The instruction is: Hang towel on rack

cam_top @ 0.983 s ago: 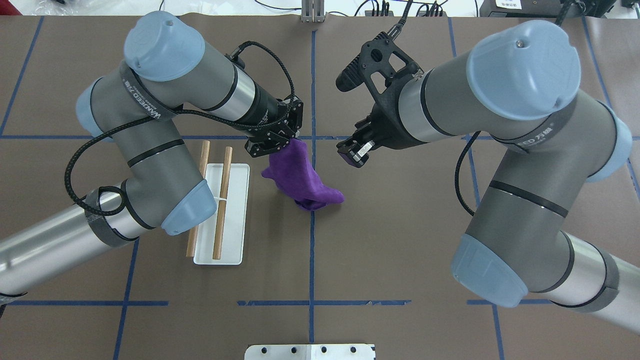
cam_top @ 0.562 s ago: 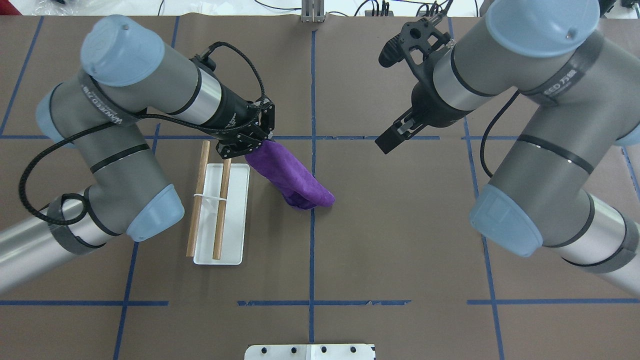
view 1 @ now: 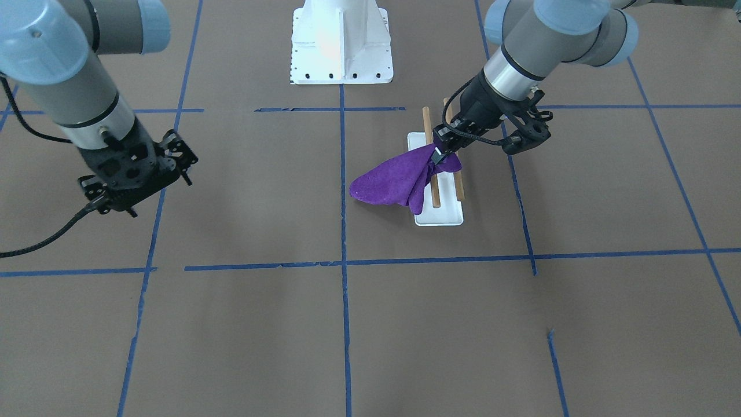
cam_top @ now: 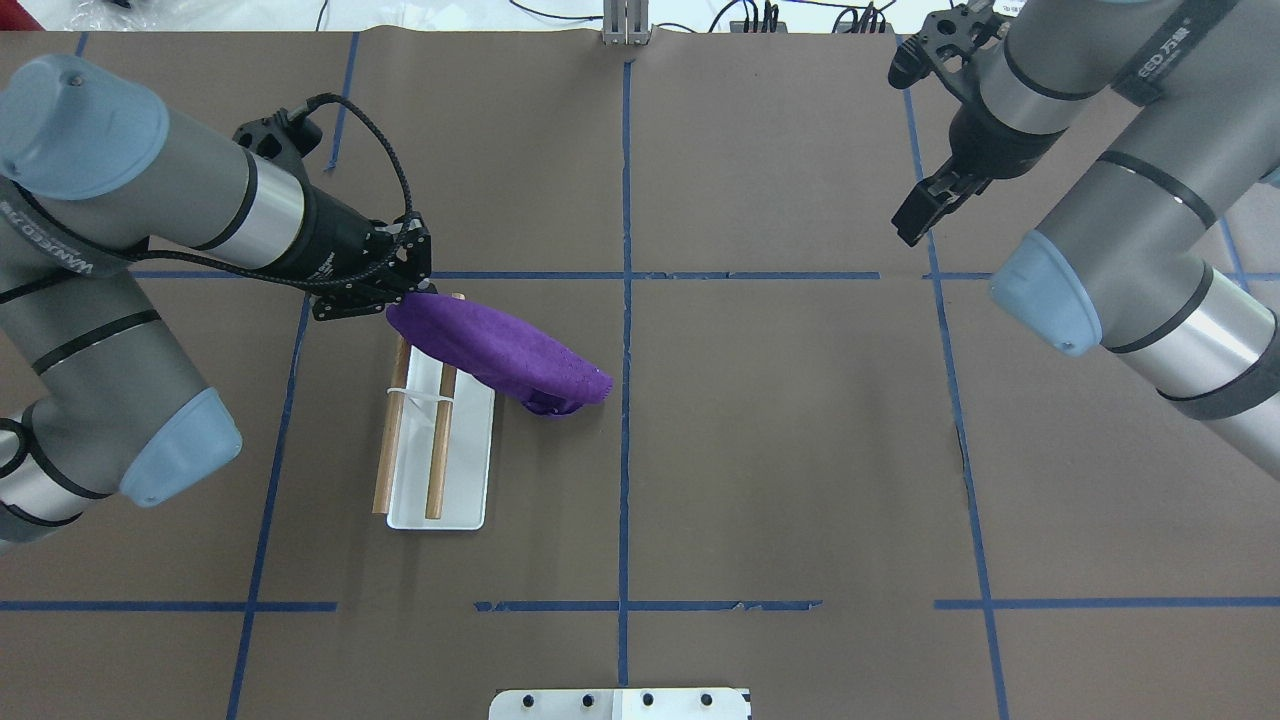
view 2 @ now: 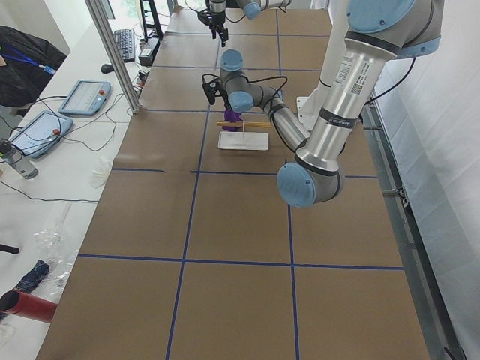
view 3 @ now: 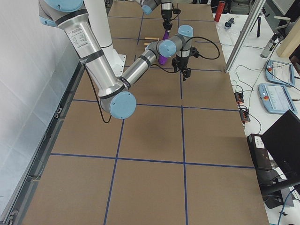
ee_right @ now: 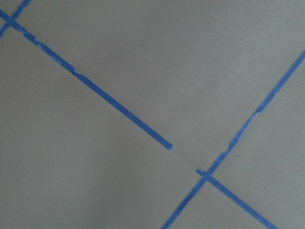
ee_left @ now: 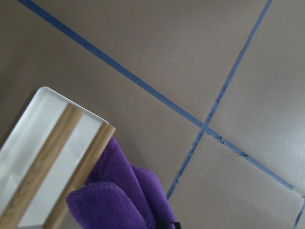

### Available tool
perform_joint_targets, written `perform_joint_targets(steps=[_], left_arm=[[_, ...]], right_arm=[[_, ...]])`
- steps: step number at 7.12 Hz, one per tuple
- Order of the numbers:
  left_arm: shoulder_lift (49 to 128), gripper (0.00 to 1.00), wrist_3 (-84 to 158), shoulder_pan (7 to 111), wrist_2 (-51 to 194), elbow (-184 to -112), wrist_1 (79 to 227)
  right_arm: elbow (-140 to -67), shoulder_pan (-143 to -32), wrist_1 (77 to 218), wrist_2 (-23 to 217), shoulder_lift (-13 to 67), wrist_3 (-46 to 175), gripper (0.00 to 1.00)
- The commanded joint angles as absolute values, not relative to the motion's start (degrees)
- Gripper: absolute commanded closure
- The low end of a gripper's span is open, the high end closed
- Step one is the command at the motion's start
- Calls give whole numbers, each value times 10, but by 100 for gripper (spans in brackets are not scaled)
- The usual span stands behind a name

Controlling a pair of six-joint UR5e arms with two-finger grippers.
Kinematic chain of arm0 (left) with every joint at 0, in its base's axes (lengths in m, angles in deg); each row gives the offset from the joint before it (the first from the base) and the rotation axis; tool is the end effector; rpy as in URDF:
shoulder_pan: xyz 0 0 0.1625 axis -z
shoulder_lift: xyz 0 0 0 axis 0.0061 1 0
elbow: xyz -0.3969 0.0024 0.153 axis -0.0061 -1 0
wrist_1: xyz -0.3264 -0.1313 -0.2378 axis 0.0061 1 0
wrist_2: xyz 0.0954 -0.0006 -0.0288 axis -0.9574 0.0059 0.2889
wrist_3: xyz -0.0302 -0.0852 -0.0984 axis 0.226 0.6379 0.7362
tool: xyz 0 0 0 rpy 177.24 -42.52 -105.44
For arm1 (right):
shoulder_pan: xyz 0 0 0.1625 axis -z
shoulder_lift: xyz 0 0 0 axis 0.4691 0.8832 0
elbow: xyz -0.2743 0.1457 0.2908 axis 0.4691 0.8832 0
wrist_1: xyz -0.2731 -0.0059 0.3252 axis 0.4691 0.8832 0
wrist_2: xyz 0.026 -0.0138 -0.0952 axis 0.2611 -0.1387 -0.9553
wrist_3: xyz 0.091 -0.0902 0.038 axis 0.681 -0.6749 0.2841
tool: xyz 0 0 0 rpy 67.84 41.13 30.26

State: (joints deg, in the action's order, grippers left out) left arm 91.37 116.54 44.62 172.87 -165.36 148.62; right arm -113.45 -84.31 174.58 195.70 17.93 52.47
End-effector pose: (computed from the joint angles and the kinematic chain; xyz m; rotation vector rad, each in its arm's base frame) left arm 0.3915 -0.4779 0.2578 -0.1139 1.1724 -0.4509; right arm -0.3069 -0.5744 0.3194 0.2806 -0.6801 -0.6263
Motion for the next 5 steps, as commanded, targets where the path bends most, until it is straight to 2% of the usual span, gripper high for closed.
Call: perform_joint_targets(steps=[1,5], left_arm=[[861,100,1068,468,1729,-1653,1488],[846,100,989,468,1696,-1621,1490]], right_arm=[[-1073,-906,1743,1958,207,373,0],[-1061,-953,1744,1971,233,286,0]])
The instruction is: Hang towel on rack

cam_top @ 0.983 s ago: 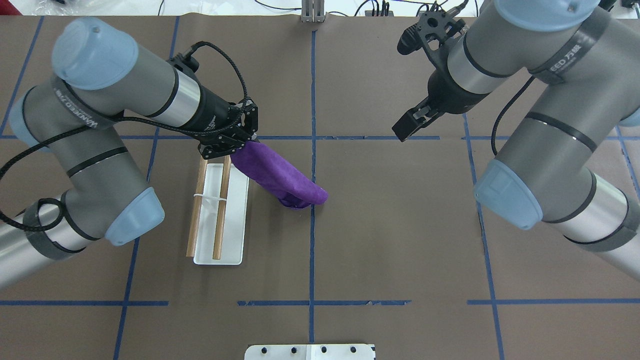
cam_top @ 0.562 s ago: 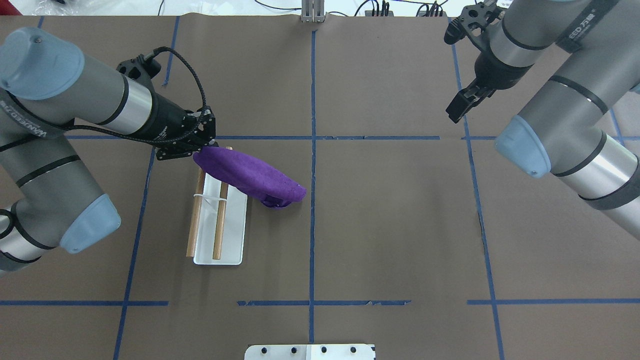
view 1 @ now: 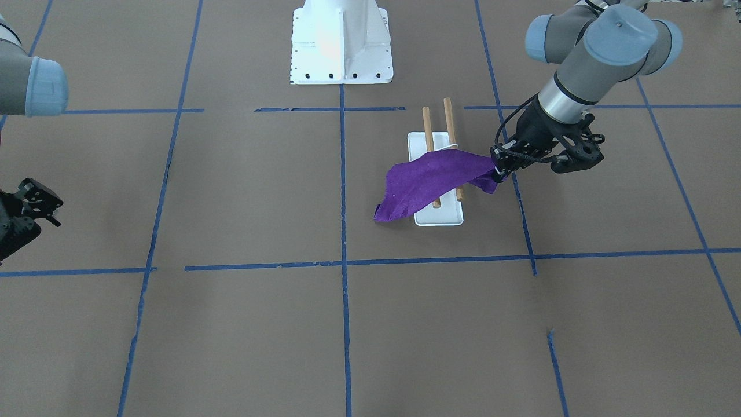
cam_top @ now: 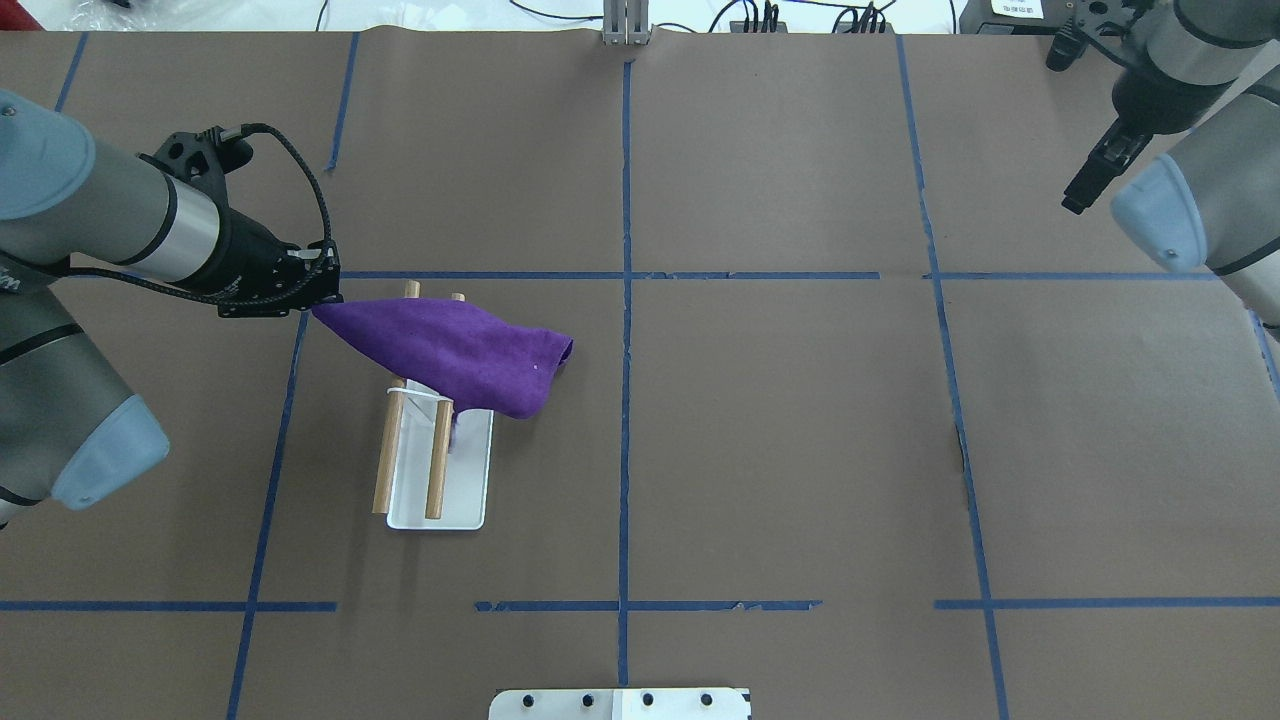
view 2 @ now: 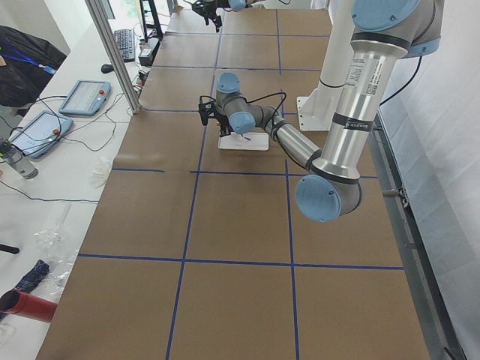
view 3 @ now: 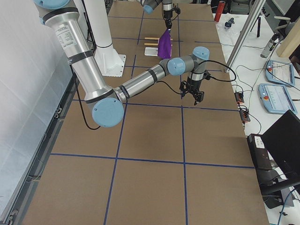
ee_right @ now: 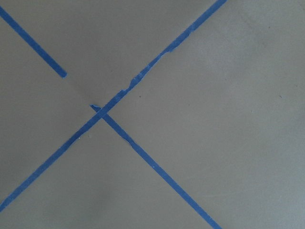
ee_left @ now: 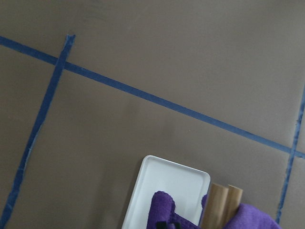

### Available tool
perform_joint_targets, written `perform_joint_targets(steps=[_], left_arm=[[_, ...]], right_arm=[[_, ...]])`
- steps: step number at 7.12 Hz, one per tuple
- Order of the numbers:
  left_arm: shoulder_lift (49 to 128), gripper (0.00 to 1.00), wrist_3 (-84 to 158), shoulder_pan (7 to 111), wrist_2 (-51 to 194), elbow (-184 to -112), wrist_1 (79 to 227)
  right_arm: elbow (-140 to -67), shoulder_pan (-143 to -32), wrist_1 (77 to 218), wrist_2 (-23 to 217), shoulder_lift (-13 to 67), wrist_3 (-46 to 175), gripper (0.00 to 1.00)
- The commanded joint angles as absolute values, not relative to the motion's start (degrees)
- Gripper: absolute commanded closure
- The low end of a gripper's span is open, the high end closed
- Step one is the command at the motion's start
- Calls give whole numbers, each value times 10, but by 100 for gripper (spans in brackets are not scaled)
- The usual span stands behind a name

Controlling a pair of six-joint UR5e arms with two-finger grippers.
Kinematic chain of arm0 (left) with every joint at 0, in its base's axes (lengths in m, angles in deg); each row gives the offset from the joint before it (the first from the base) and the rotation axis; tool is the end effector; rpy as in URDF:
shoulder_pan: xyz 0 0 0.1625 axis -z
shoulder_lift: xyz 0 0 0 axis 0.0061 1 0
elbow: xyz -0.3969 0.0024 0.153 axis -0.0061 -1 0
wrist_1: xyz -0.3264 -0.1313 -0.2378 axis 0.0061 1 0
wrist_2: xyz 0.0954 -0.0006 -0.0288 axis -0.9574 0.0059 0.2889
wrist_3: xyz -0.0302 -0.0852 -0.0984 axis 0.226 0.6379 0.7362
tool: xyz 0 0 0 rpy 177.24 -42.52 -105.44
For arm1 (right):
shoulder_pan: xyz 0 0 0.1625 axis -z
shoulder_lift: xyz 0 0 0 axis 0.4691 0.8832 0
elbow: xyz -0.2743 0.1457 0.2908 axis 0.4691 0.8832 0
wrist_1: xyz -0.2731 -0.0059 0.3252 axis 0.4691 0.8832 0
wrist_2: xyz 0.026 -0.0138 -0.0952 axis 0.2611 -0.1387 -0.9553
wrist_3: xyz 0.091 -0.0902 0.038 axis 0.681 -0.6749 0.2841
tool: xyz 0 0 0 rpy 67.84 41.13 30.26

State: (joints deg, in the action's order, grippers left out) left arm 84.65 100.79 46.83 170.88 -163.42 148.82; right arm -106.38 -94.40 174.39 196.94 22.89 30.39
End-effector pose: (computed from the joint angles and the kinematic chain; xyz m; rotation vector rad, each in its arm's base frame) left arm 0.3662 -0.4912 0.3465 0.0165 1.0408 -0.3161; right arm -0.2046 -0.6202 0.4308 0.2540 -0.6007 -0.7793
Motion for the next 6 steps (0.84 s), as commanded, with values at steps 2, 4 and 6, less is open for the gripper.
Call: perform_joint_targets(steps=[2,4,6], left_arm=[[846,100,969,468,1687,-1604,1491],[846,100,967,464,1665,-1591,1492],[843,0,963,466,1638,-1588,1492]], right_arm=[[-1061,-954,1744,1971,233,286,0],[-1061,-956,1745,1970,233,285,0],[-1061,-960,1748,1969,234,286,0]])
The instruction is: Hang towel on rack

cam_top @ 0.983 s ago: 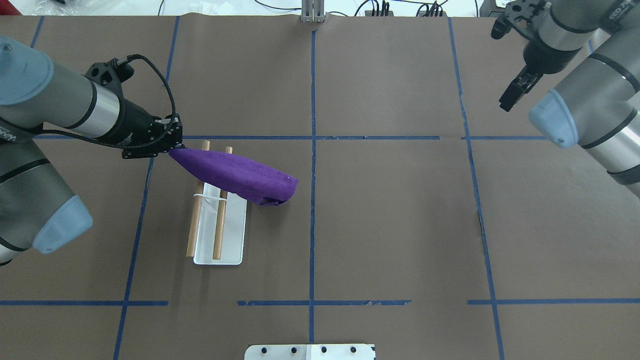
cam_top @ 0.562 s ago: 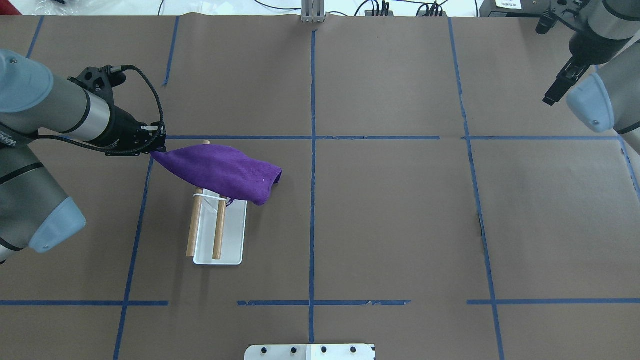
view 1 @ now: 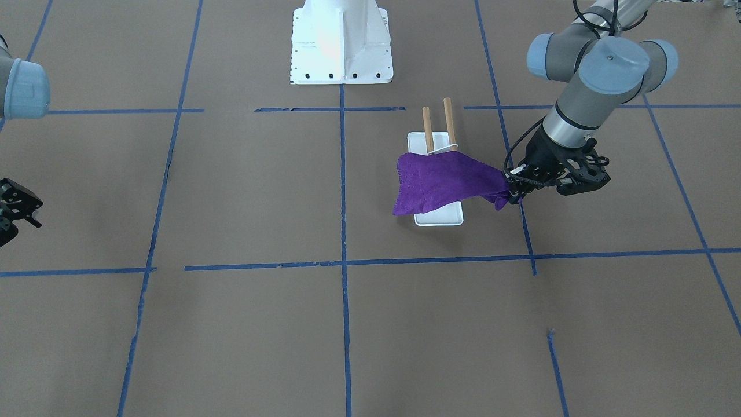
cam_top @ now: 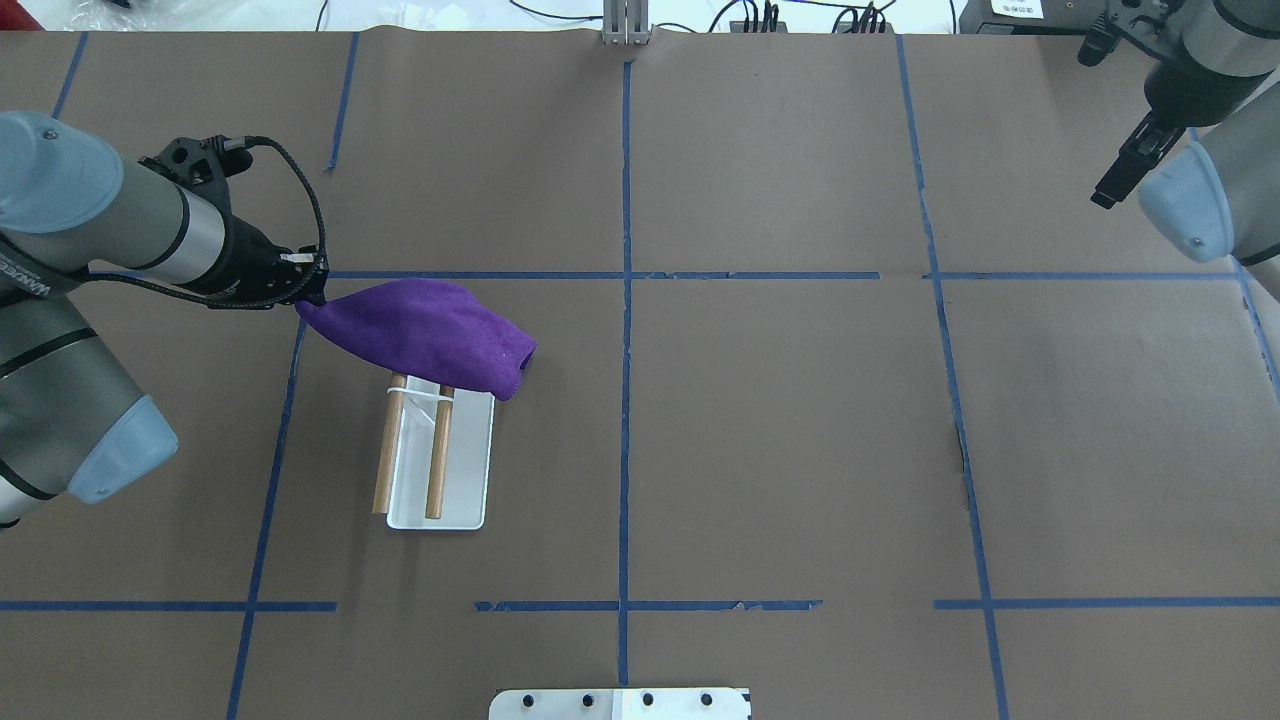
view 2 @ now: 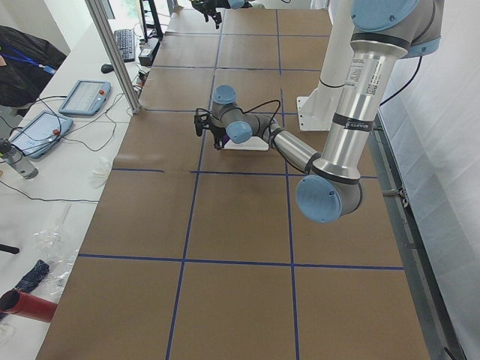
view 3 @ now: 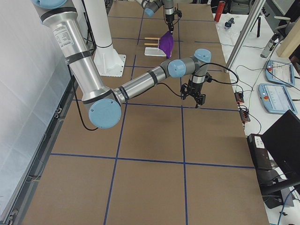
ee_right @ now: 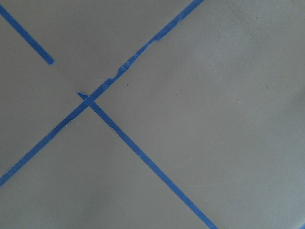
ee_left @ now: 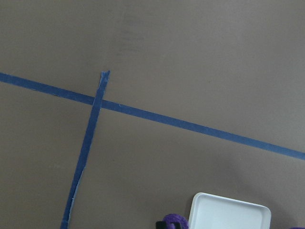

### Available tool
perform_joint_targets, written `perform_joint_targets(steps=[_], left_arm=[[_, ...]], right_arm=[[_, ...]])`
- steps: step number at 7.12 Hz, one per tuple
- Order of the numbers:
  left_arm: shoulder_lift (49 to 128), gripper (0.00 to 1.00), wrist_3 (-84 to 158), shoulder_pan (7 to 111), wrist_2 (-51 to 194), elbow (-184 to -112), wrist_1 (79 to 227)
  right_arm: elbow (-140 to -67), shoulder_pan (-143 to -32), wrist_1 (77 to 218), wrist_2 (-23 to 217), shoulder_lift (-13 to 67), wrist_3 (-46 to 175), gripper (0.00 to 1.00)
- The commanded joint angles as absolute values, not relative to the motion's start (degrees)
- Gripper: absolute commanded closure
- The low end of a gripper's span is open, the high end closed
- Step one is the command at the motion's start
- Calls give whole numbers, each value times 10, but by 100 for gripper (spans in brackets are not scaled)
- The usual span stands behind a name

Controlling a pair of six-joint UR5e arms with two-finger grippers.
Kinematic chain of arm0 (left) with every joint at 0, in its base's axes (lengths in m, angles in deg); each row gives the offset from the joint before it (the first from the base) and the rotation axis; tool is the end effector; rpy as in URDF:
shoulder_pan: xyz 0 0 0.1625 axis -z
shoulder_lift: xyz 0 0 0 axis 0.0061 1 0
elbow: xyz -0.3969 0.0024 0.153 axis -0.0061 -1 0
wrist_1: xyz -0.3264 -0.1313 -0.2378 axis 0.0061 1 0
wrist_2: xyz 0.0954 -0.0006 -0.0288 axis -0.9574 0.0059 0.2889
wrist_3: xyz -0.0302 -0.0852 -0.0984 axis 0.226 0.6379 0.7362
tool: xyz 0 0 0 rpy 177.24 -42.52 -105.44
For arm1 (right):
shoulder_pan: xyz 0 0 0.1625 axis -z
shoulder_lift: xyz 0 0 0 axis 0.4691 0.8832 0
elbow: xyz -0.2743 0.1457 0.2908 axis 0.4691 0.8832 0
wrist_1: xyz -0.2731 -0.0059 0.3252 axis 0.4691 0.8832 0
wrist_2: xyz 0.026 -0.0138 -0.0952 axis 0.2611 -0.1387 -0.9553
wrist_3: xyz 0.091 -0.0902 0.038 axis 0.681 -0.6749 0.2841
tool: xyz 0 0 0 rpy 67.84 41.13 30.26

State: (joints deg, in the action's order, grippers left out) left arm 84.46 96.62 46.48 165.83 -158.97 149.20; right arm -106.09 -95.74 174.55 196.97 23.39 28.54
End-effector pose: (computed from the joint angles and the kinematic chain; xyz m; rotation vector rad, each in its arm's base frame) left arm 0.3749 -0.5103 0.3902 0.0824 0.9444 -0.3108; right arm -0.1893 -0.6229 0.4392 0.2542 -0.5942 -0.7837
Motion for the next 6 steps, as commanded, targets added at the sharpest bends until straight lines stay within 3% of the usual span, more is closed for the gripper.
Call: perform_joint_targets(steps=[1,4,6], left_arm=[[827,0,904,468,1639,-1596,1490],[748,0,613,551,1649,-1615,1483],[724,0,365,663,1719,-1607,1413]], right_arm=[[-1052,-977,1749,1971,245,289,0],[-1023,-1063,1745,2022,307,294,0],[-1022,-1130,1744,2022,367,293,0]])
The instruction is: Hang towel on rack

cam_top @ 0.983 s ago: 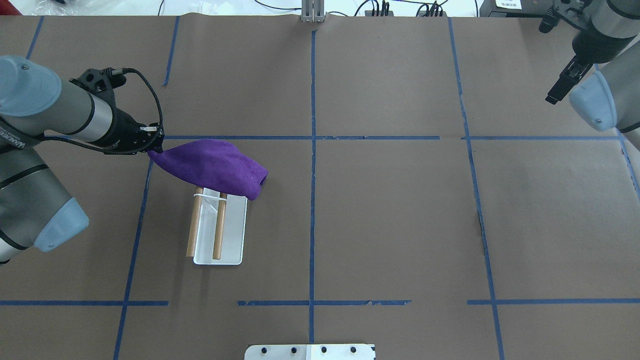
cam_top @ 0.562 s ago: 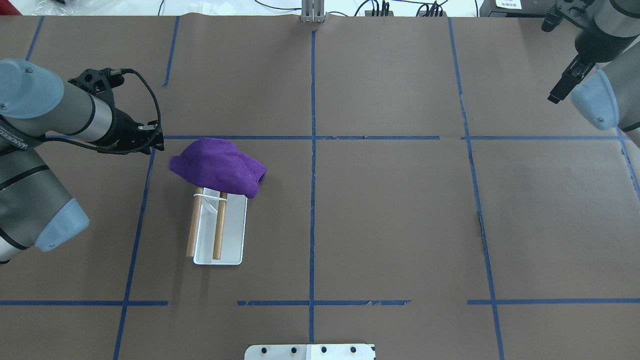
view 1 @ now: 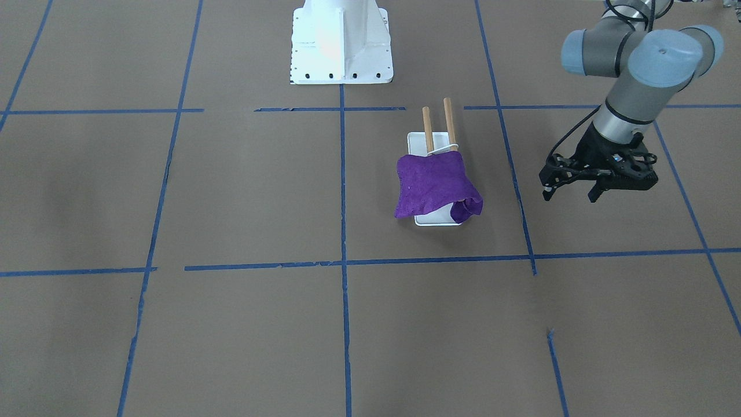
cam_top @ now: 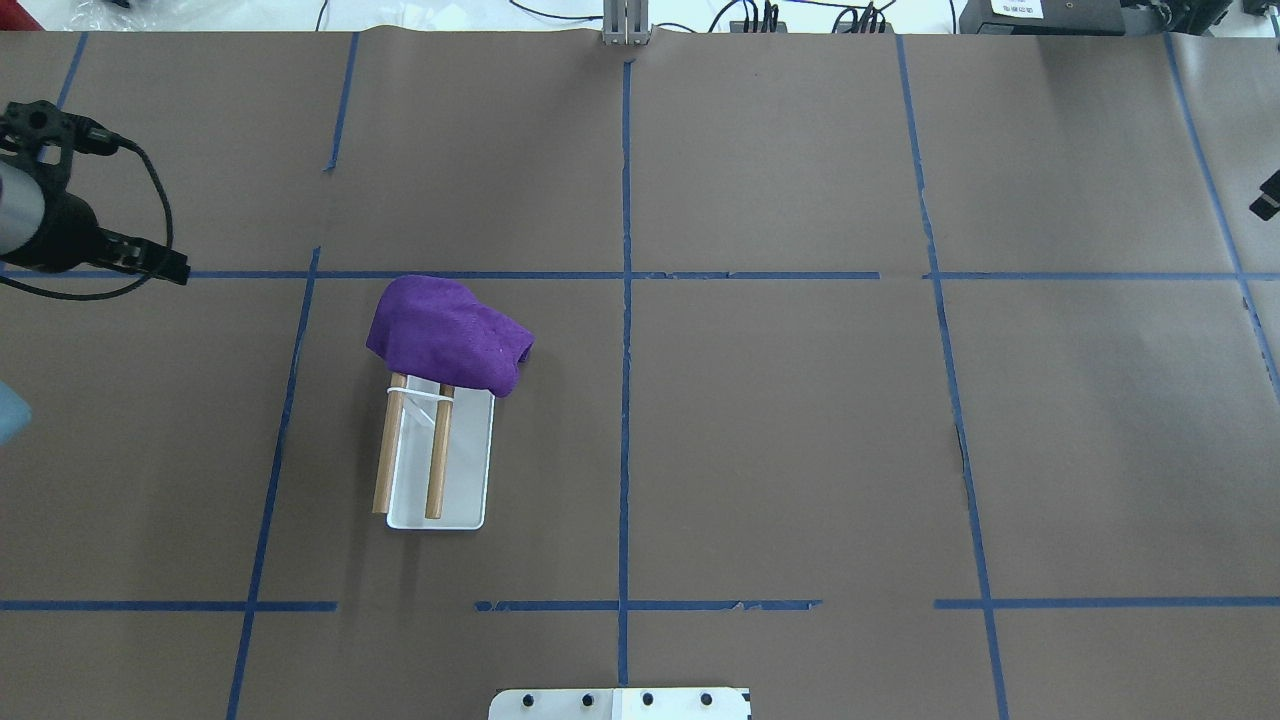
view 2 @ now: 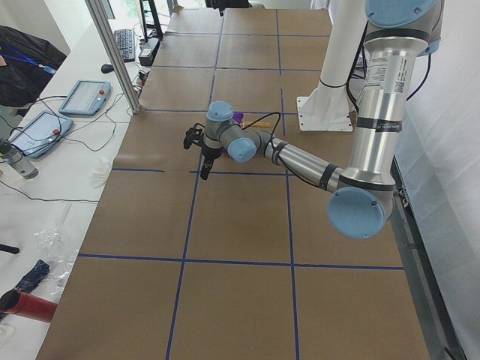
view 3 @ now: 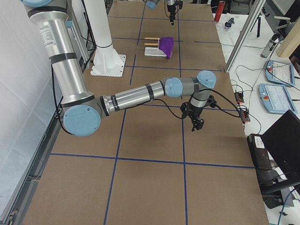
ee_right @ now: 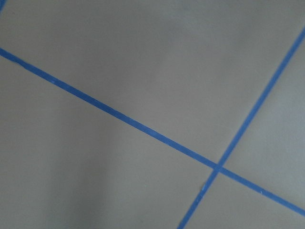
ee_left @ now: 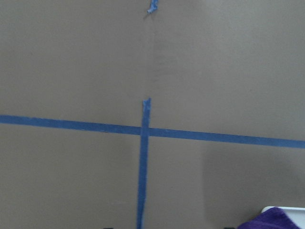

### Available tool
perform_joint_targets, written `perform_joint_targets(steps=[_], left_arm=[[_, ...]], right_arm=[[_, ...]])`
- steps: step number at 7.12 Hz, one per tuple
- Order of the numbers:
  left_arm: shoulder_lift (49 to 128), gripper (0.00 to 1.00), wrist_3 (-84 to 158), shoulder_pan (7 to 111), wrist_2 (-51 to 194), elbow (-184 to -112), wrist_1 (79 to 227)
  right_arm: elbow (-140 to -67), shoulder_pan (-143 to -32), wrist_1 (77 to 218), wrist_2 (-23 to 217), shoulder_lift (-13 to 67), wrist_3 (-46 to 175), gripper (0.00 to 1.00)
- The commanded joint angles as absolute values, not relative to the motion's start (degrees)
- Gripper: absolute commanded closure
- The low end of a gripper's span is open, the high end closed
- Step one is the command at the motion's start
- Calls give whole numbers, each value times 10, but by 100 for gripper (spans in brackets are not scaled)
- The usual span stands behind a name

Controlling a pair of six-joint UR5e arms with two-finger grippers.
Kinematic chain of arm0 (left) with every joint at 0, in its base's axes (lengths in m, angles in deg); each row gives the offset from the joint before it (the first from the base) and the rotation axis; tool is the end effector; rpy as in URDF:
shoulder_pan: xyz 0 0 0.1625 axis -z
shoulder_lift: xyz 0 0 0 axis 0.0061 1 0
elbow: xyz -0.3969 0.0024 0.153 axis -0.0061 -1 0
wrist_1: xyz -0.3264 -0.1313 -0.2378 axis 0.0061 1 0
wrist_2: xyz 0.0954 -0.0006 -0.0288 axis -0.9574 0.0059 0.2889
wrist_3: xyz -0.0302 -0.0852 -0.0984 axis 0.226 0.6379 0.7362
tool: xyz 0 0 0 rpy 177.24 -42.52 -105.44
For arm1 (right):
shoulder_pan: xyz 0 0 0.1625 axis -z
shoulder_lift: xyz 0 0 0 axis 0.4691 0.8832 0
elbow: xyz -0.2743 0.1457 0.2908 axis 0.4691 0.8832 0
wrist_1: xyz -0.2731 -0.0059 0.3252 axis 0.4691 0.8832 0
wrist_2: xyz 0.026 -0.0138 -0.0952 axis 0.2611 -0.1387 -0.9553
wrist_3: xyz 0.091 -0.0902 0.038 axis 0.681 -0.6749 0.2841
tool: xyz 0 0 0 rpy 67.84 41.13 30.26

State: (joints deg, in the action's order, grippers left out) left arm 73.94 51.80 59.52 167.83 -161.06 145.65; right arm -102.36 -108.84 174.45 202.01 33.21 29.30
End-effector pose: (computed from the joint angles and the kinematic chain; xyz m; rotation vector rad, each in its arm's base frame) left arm 0.2242 -0.5288 0.4894 0.3250 0.7212 0.1670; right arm -0.0438 -0.5930 0.5707 0.0893 -0.6660 -0.4821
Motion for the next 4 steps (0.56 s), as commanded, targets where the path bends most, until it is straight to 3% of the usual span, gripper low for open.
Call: perform_joint_targets(steps=[1,4], left_arm=[[722,0,254,723,1722,-1607,1353],[716,0,105,859,1719,-1544,1300]], right_arm=[[-1023,-1160,1744,2028,396,292,0],[-1023,-1208,1728,2069,461,293,0]])
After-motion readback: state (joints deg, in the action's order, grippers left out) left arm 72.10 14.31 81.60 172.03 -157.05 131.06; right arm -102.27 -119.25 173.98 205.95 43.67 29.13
